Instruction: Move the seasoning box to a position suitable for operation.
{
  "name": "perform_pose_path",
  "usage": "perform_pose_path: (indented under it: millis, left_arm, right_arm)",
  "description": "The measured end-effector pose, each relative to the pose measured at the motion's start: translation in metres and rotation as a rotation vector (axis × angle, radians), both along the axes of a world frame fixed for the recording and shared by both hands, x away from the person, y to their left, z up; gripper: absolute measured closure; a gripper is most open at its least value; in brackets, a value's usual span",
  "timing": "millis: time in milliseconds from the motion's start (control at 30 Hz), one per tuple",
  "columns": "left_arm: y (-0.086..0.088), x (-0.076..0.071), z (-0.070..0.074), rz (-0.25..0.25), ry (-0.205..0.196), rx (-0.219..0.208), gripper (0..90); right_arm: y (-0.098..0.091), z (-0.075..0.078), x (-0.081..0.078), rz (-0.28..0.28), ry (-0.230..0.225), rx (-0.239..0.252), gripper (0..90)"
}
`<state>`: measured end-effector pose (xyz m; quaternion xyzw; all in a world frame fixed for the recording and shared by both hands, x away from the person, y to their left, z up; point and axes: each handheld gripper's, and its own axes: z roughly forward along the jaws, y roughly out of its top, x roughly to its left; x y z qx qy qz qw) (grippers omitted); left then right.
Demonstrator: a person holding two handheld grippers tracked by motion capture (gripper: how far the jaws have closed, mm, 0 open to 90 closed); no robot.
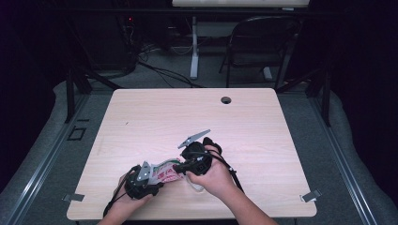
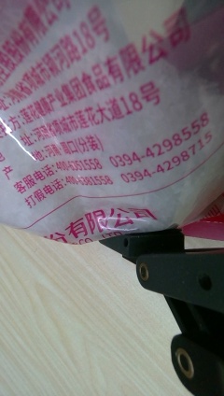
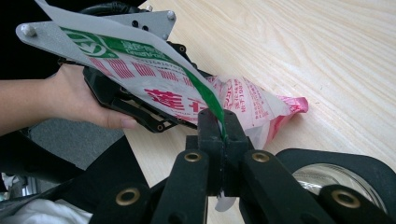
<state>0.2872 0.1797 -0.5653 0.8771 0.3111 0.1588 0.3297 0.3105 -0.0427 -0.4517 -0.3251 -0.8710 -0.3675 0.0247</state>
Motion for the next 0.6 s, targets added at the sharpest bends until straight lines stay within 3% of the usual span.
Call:
perform_pose_path:
  millis: [600]
  left_arm:
    - [-0.006, 0.007, 0.021, 0.001, -0.049, 0.021, 53.1]
  right_arm:
    - [-0.005, 0.020, 0.004, 0.002, -0.038, -0.001, 90.0]
